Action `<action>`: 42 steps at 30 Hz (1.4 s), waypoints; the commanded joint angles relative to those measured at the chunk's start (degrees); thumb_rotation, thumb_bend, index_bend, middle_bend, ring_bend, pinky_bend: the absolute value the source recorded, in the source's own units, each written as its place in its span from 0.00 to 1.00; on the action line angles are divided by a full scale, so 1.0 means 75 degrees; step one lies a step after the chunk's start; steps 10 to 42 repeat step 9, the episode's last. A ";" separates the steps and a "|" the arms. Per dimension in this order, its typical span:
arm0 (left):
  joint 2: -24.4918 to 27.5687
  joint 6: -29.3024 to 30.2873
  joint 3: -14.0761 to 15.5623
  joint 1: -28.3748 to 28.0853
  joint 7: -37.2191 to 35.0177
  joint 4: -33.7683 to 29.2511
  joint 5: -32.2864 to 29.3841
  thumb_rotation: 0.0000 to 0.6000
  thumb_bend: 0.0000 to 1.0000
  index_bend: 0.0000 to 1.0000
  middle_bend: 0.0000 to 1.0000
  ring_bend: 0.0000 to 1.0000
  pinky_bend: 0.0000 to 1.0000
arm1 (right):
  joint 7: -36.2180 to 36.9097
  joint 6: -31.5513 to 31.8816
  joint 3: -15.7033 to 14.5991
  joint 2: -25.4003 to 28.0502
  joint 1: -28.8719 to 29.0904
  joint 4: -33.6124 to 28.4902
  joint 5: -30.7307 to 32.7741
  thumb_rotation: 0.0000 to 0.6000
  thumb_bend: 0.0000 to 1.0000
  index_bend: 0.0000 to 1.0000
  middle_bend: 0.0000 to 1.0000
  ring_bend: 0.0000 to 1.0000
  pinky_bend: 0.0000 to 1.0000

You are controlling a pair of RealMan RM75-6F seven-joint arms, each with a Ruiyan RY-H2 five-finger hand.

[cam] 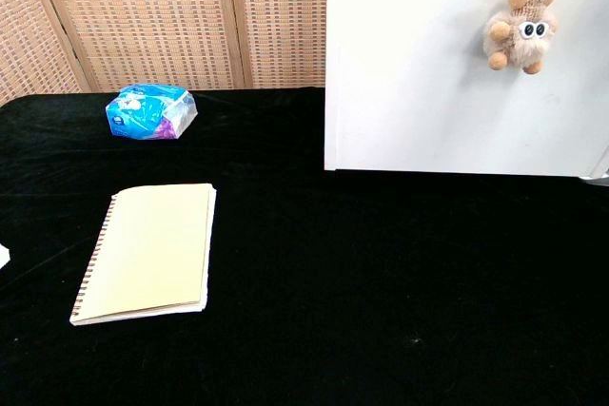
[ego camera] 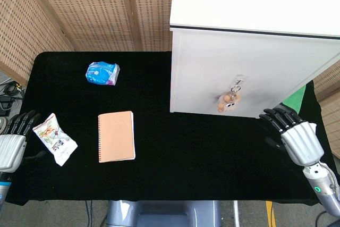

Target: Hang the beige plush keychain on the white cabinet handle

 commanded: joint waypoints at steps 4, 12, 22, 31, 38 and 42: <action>-0.0056 0.0111 0.0010 0.0046 0.0148 0.0012 0.0042 1.00 0.00 0.00 0.00 0.00 0.00 | -0.0280 -0.0507 -0.0664 0.0875 -0.0890 -0.1325 0.0470 1.00 0.00 0.04 0.00 0.00 0.00; -0.0019 0.0182 0.0020 0.0083 0.0130 -0.0039 0.0073 1.00 0.00 0.00 0.00 0.00 0.00 | -0.0636 -0.0575 -0.0537 0.0779 -0.1231 -0.1727 0.1002 1.00 0.00 0.02 0.00 0.00 0.00; -0.0019 0.0182 0.0020 0.0083 0.0130 -0.0039 0.0073 1.00 0.00 0.00 0.00 0.00 0.00 | -0.0636 -0.0575 -0.0537 0.0779 -0.1231 -0.1727 0.1002 1.00 0.00 0.02 0.00 0.00 0.00; -0.0019 0.0182 0.0020 0.0083 0.0130 -0.0039 0.0073 1.00 0.00 0.00 0.00 0.00 0.00 | -0.0636 -0.0575 -0.0537 0.0779 -0.1231 -0.1727 0.1002 1.00 0.00 0.02 0.00 0.00 0.00; -0.0019 0.0182 0.0020 0.0083 0.0130 -0.0039 0.0073 1.00 0.00 0.00 0.00 0.00 0.00 | -0.0636 -0.0575 -0.0537 0.0779 -0.1231 -0.1727 0.1002 1.00 0.00 0.02 0.00 0.00 0.00; -0.0019 0.0182 0.0020 0.0083 0.0130 -0.0039 0.0073 1.00 0.00 0.00 0.00 0.00 0.00 | -0.0636 -0.0575 -0.0537 0.0779 -0.1231 -0.1727 0.1002 1.00 0.00 0.02 0.00 0.00 0.00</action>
